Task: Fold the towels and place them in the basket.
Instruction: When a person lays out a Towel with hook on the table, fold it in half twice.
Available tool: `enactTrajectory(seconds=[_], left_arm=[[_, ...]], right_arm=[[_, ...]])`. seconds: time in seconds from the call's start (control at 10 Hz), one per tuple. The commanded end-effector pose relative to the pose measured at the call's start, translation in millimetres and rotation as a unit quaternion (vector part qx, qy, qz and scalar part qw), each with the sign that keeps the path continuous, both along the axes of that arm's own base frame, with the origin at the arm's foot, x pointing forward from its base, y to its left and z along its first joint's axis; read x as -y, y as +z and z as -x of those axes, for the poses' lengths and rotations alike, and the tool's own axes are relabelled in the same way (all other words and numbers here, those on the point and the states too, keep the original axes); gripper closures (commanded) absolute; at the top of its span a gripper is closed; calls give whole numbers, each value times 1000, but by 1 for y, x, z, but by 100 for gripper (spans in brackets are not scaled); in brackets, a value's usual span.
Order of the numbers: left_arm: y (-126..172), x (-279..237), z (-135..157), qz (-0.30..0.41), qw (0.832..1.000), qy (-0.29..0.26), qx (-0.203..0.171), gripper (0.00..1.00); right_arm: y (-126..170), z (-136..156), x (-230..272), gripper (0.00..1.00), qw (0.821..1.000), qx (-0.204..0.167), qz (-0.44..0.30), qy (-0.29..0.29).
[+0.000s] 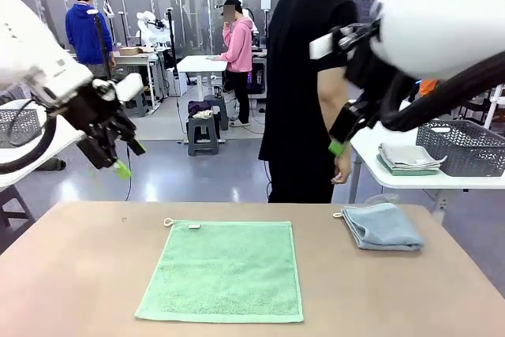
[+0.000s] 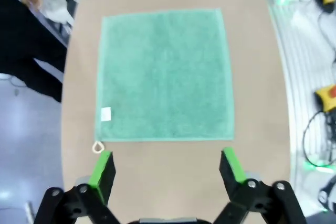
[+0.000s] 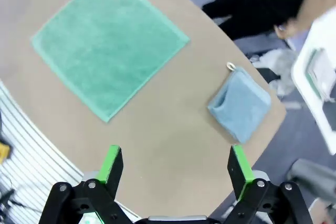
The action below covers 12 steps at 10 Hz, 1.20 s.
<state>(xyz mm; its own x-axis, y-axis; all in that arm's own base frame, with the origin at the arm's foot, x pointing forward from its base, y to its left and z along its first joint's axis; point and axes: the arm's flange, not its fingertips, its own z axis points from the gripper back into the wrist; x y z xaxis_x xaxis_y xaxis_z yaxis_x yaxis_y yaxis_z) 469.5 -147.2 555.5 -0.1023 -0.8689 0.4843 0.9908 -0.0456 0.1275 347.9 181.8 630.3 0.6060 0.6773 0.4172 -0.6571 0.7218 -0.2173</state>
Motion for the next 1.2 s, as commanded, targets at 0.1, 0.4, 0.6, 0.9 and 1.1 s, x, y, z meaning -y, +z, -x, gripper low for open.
enactTrajectory(seconds=[0.1, 0.4, 0.6, 0.9, 1.1], left_arm=[[-15, 45, 41, -92, 995, 17, 37, 0], [-27, 77, 80, -171, 983, 17, 64, 0], [-38, 84, 90, -194, 978, 20, 72, 0], [-33, 85, 86, -181, 982, 1, 58, 0], [-33, 85, 86, -181, 982, 1, 58, 0]], right_arm=[[-27, 7, -30, 0, 985, -23, 98, 140], [-62, 13, -48, 0, 956, -70, 175, 223], [-75, 16, -56, 0, 944, -90, 170, 270], [-76, 16, -58, 0, 952, -87, 169, 240], [-76, 16, -58, 0, 952, -87, 169, 240]])
